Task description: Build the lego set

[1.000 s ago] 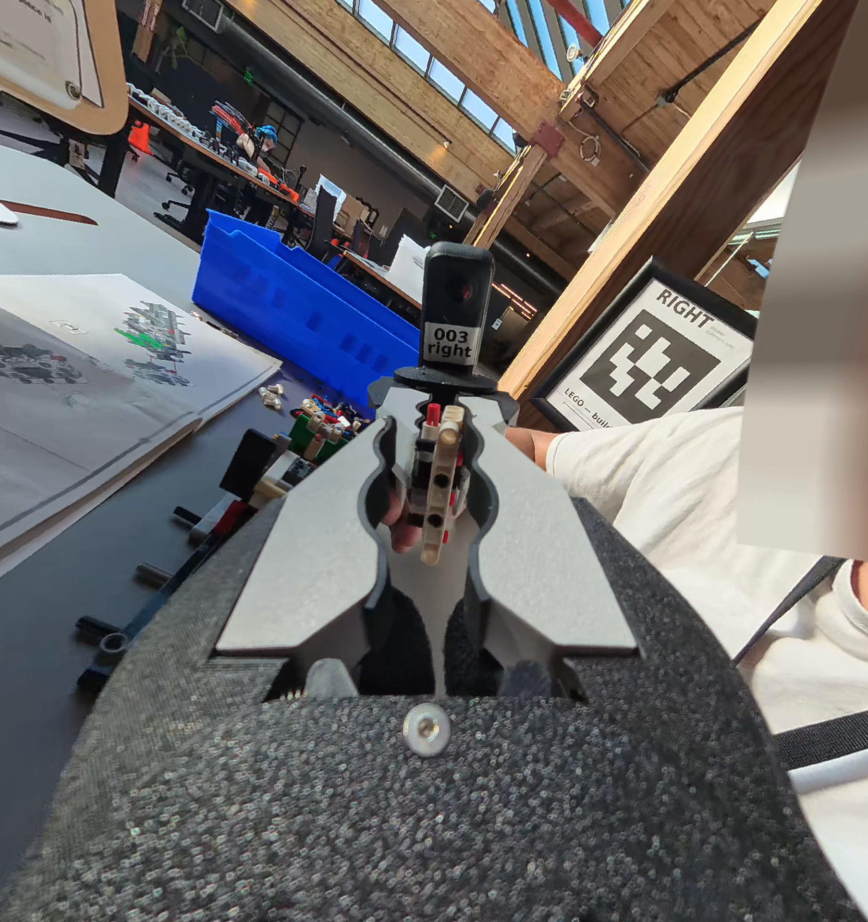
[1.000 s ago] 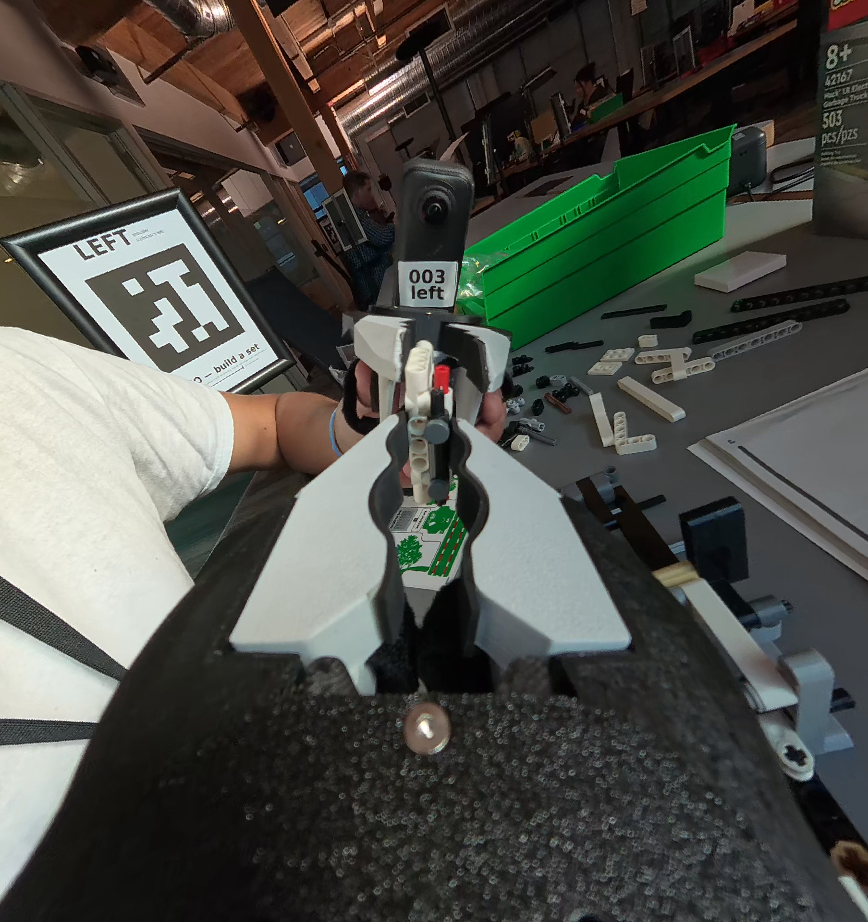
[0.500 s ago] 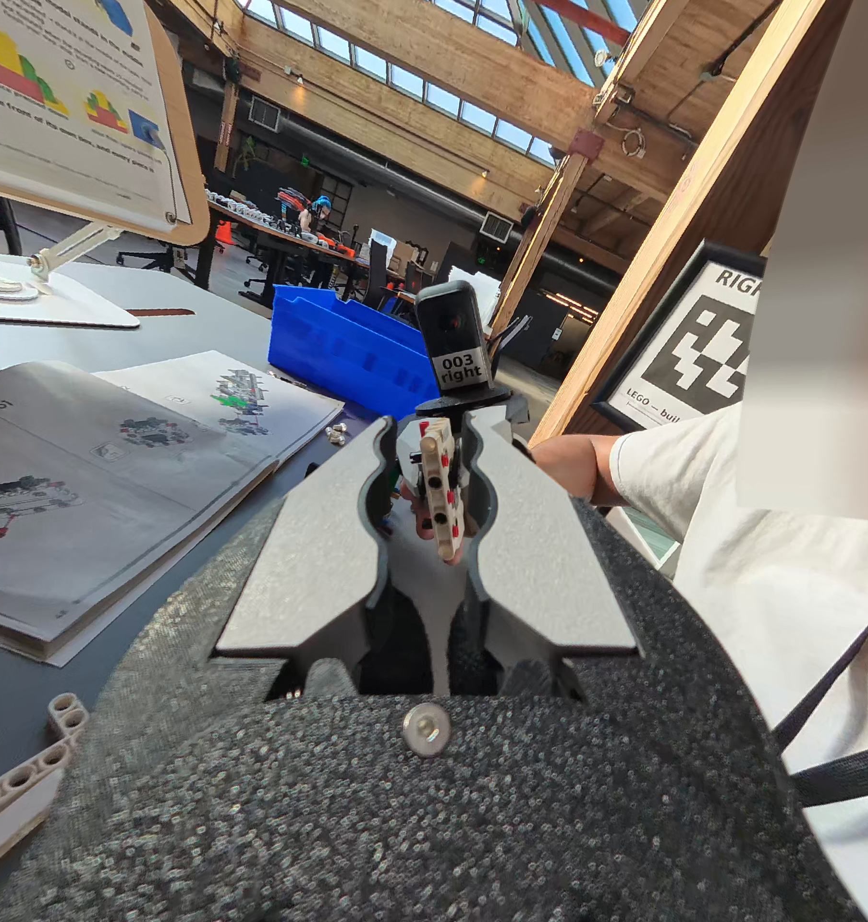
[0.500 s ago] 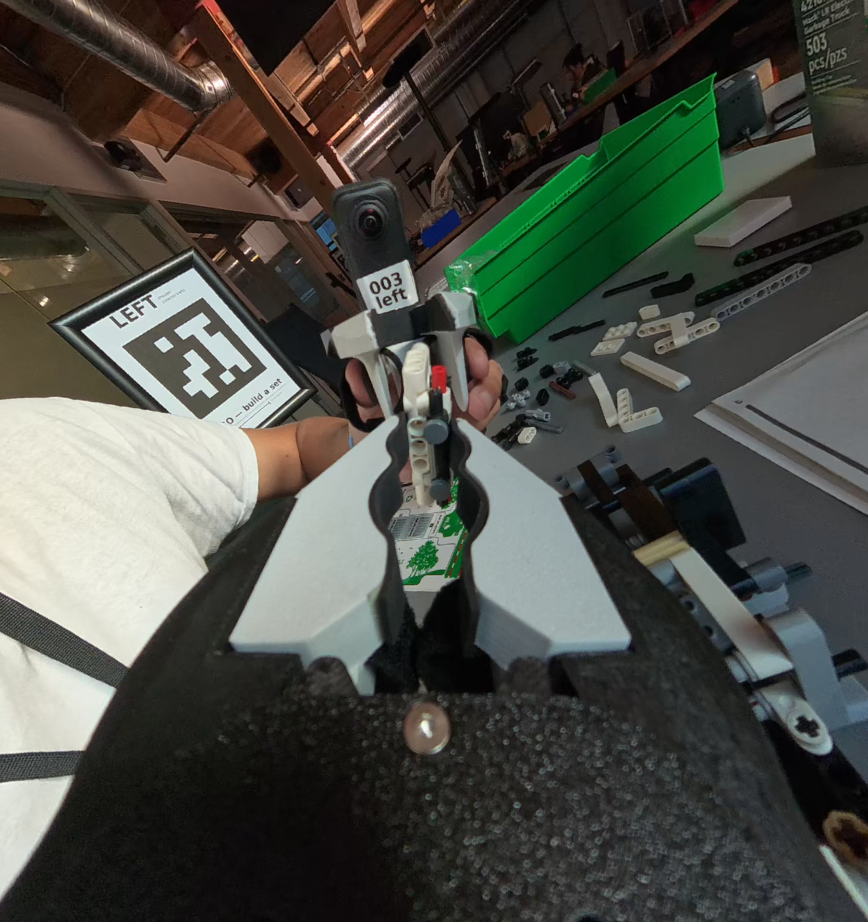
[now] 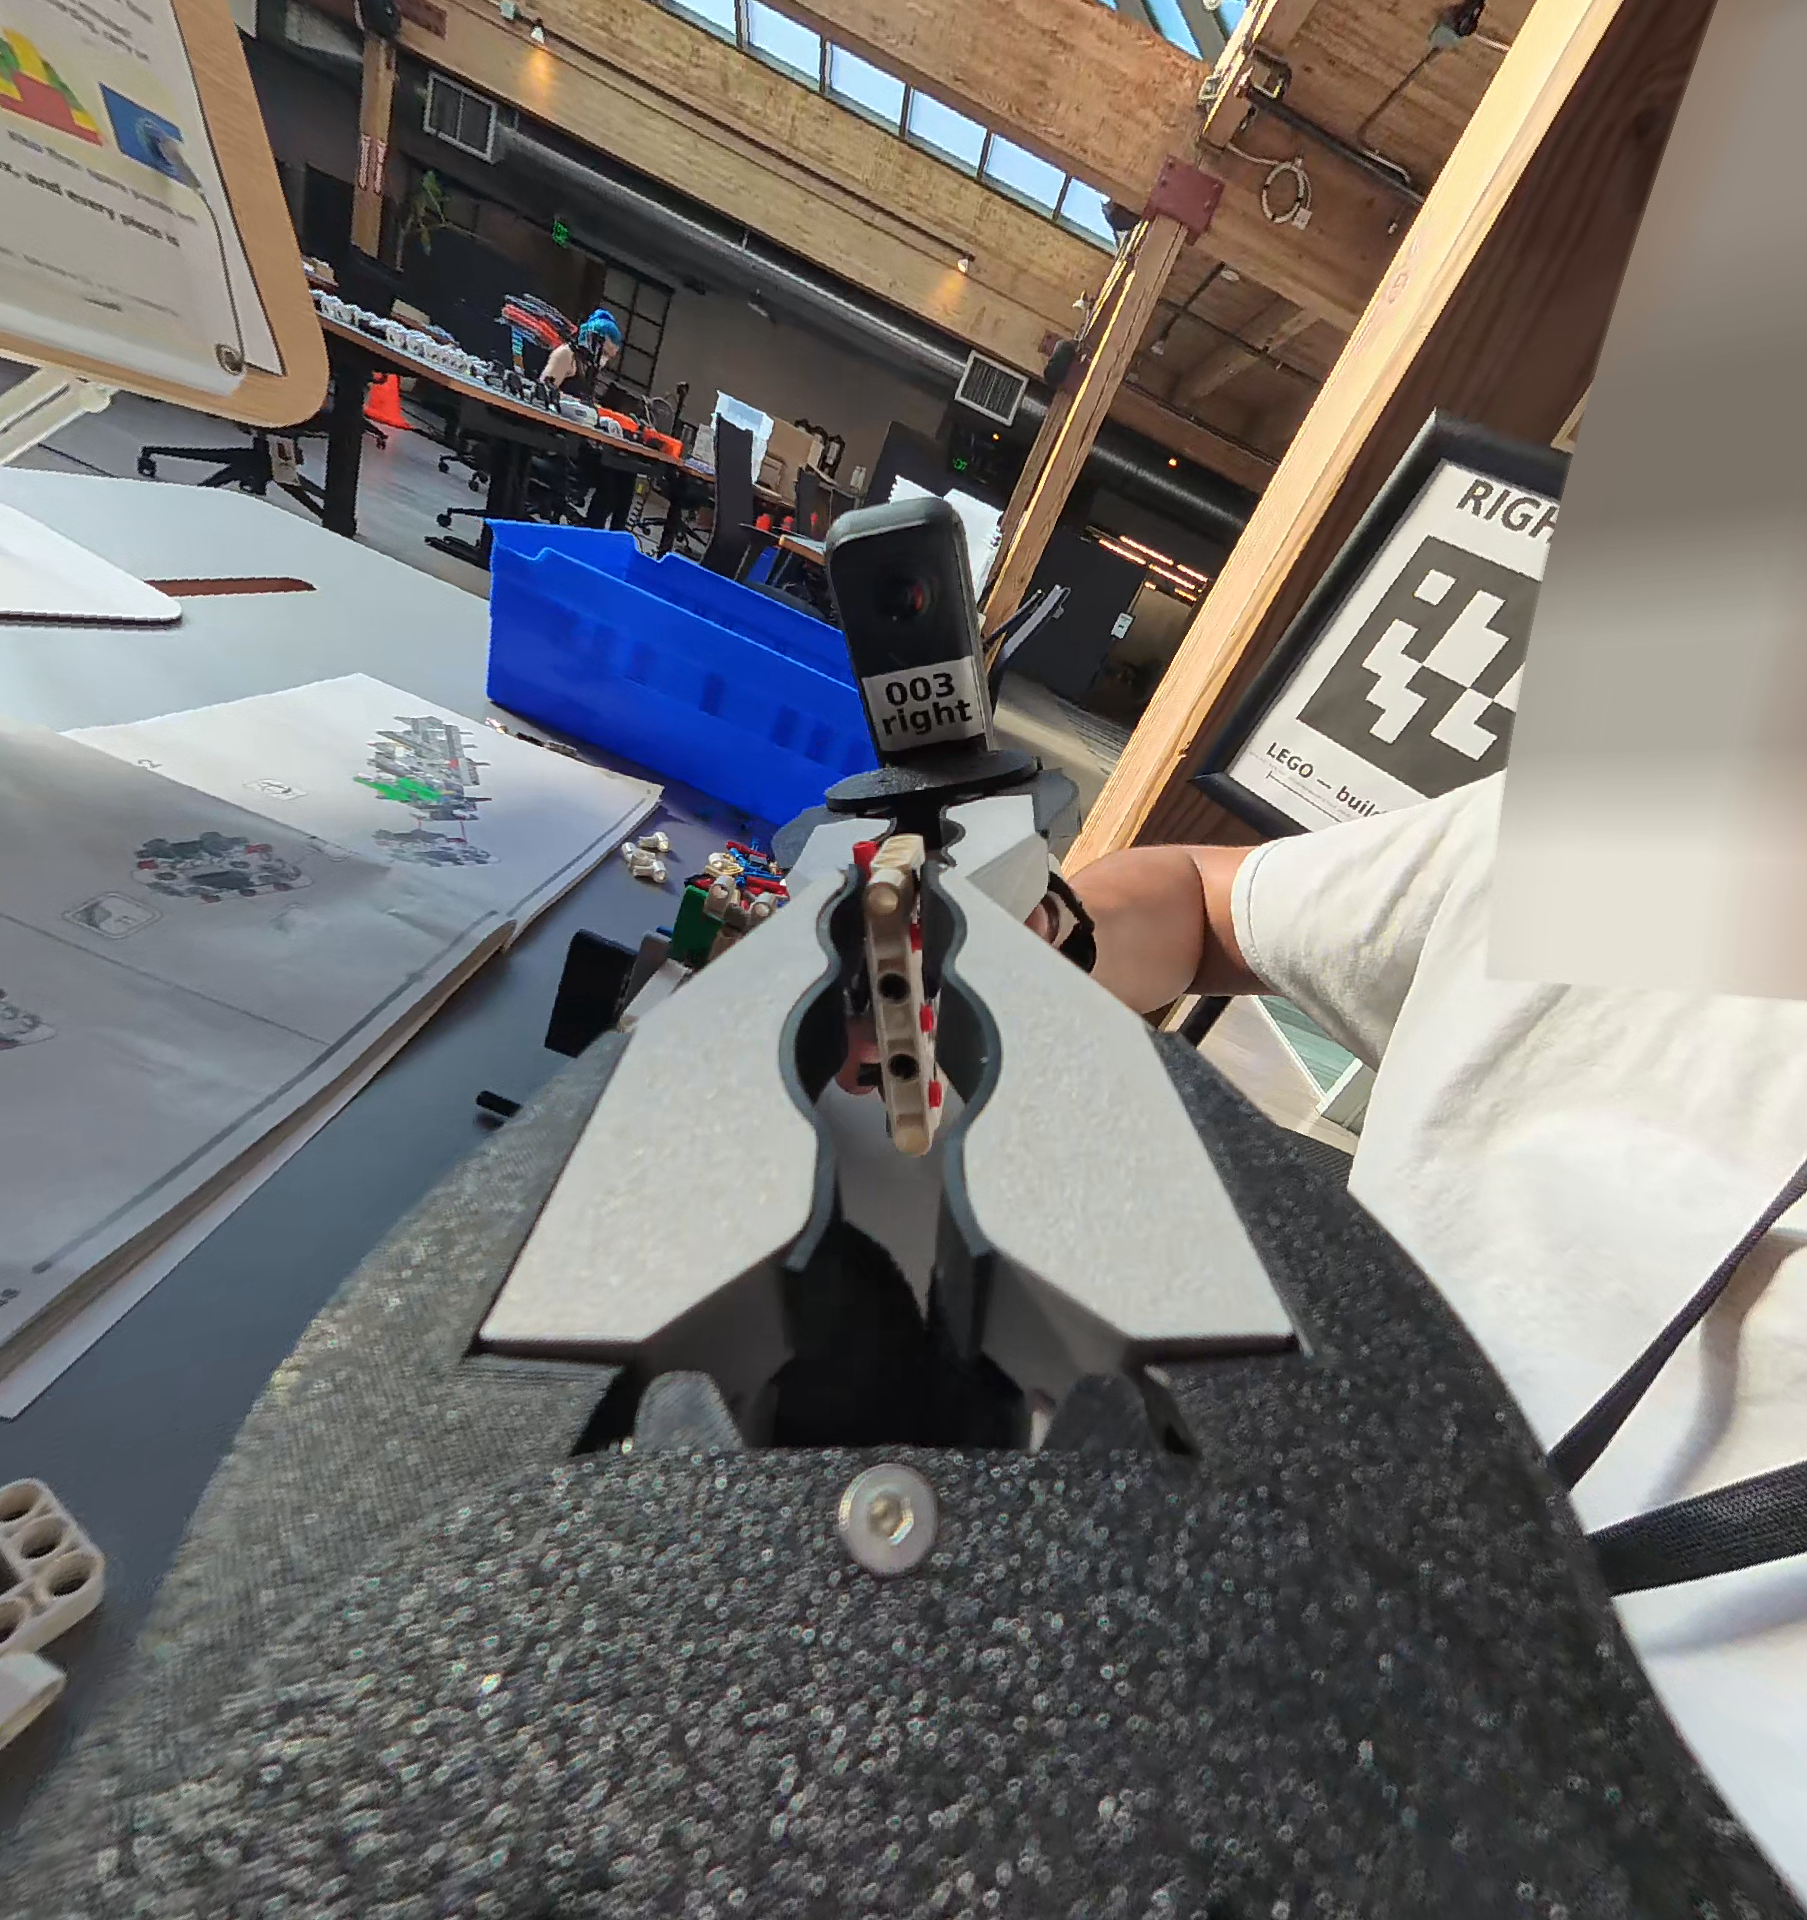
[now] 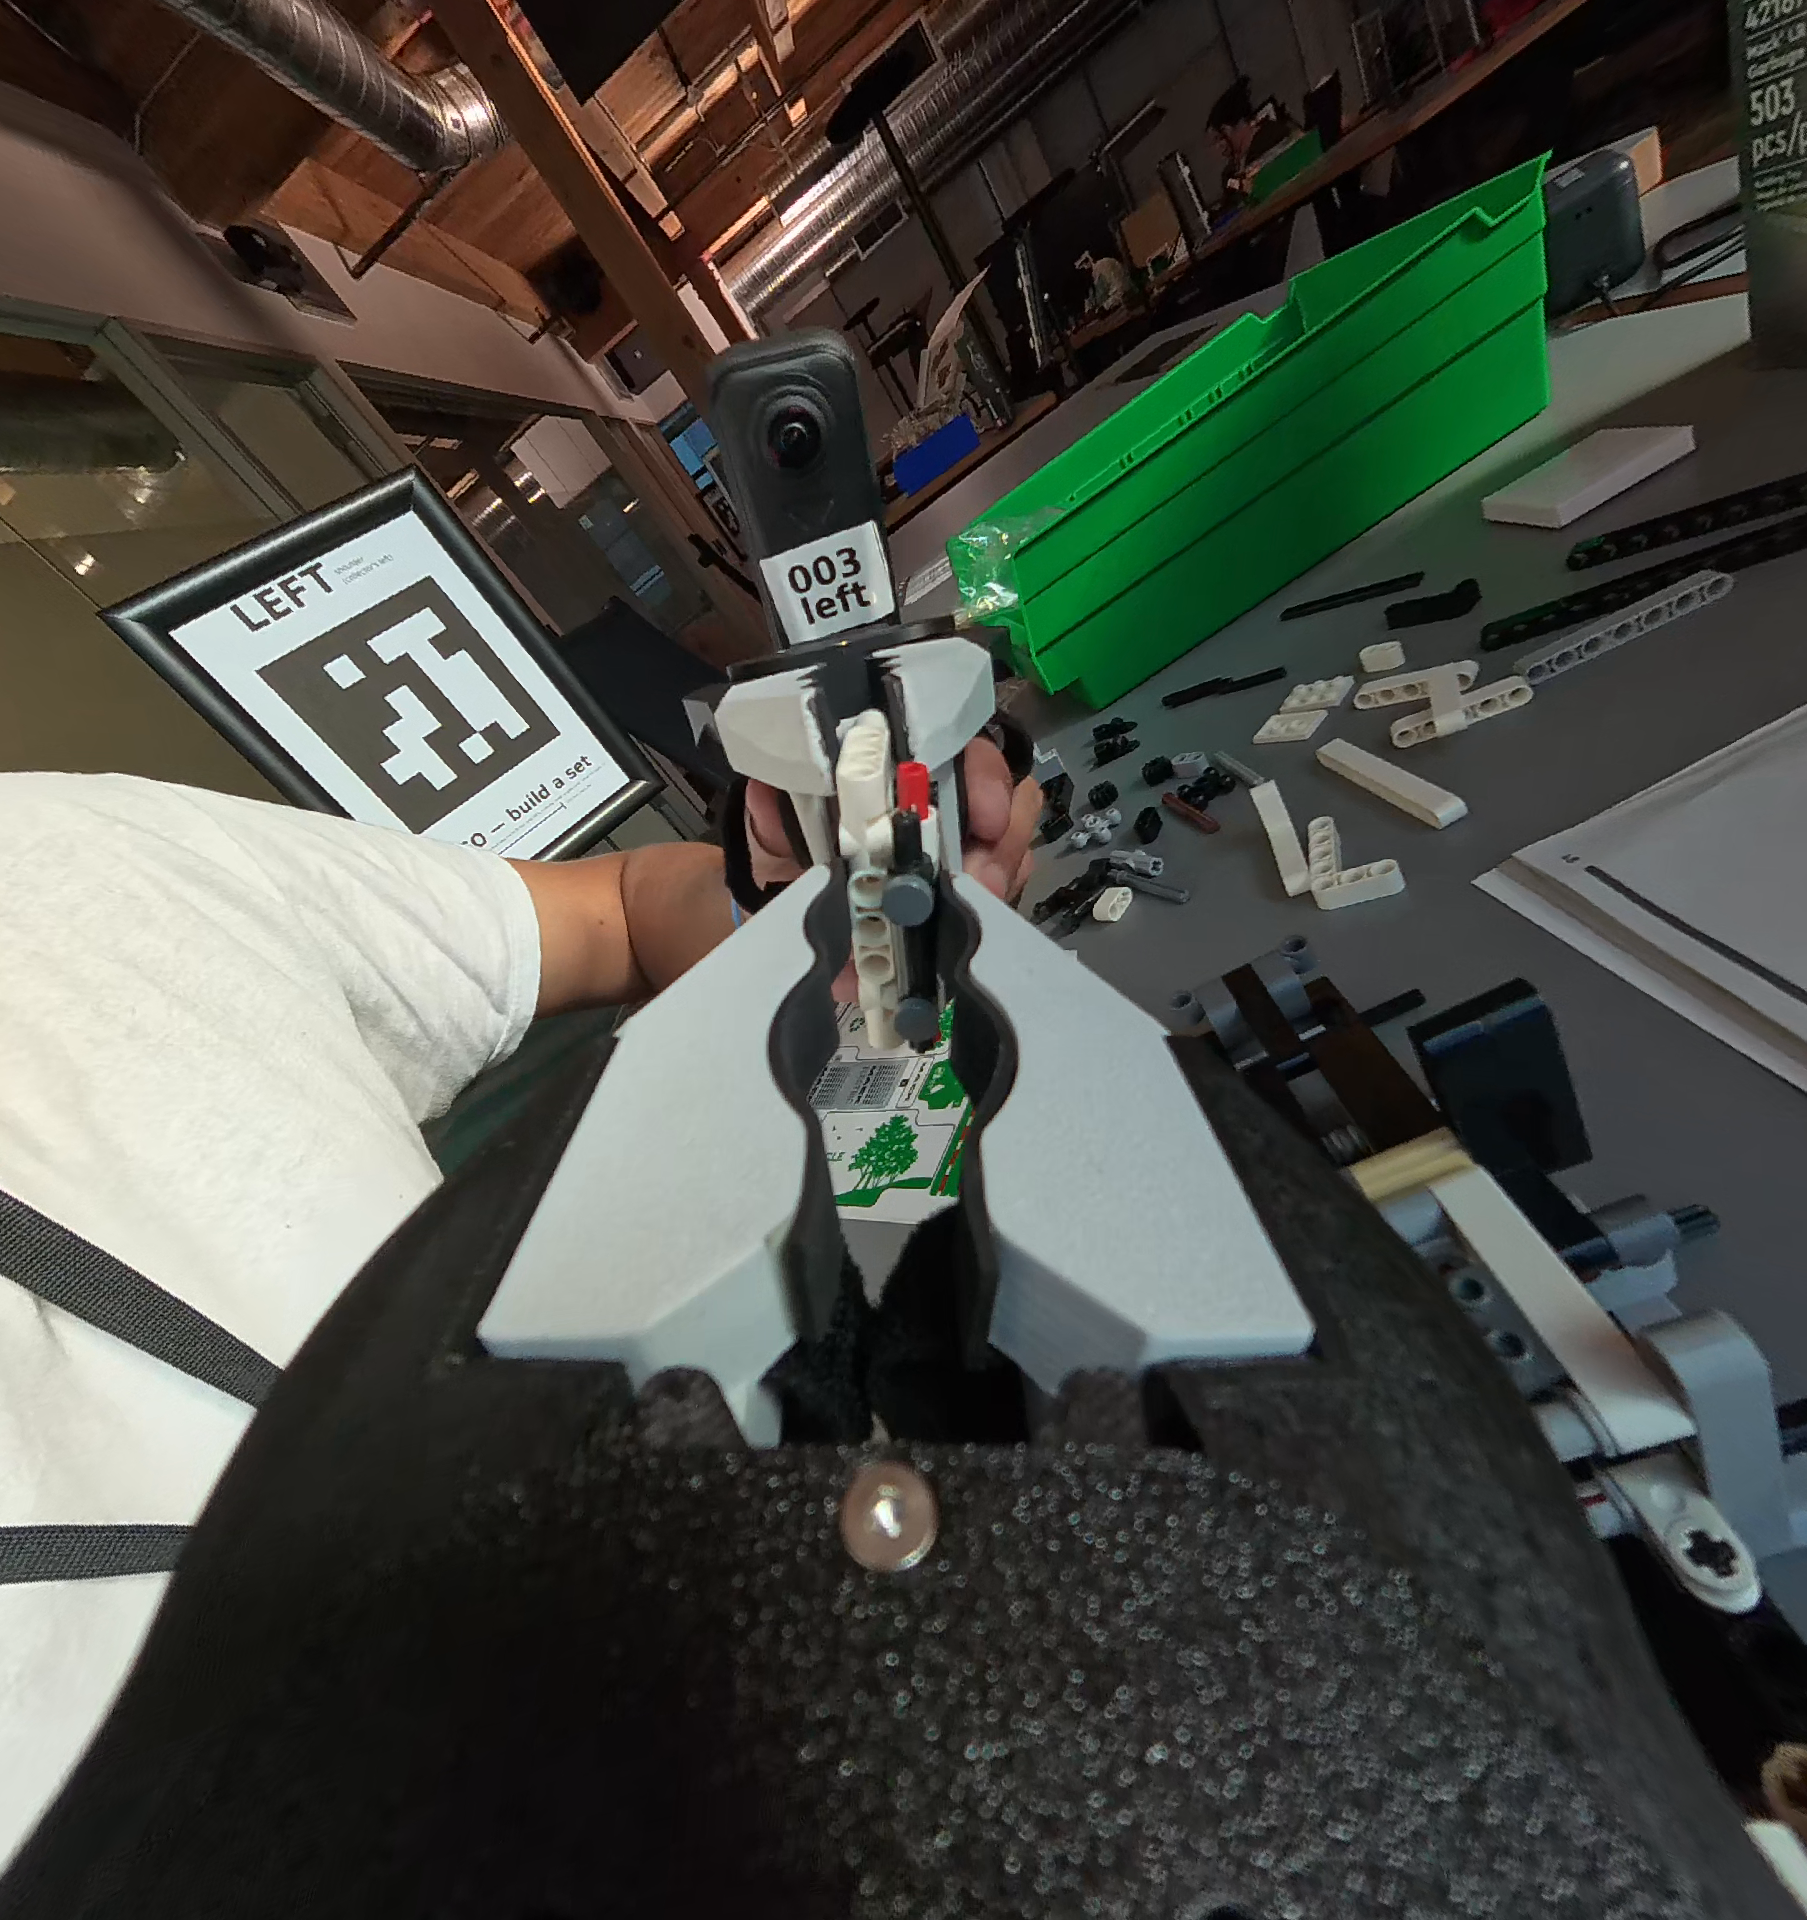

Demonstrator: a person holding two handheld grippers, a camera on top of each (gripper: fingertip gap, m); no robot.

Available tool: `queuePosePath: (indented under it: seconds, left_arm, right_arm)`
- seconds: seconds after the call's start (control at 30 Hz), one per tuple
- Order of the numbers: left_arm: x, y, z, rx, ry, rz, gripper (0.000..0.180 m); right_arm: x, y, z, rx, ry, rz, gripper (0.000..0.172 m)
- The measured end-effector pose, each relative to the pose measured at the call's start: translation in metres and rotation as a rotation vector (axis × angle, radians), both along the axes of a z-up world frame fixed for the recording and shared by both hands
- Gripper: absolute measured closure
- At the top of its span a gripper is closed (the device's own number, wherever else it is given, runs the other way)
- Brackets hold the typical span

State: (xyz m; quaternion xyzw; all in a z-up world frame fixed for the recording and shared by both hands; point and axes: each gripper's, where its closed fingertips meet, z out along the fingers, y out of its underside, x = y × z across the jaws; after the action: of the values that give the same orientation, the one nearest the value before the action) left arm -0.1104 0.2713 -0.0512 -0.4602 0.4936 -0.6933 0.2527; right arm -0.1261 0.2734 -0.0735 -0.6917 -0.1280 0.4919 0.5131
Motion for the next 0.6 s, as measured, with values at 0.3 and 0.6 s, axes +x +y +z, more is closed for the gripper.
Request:
queuePosePath:
  seconds: [0.3, 0.6]
  left_arm:
    - [-0.003, -0.001, 0.005, -0.061, -0.019, -0.043, 0.176]
    - [-0.011, -0.011, 0.014, -0.121, -0.058, -0.145, 0.175]
  right_arm:
    - [-0.002, -0.002, 0.002, 0.007, 0.013, 0.018, 0.158]
    - [-0.009, -0.011, 0.01, 0.044, 0.042, 0.076, 0.158]
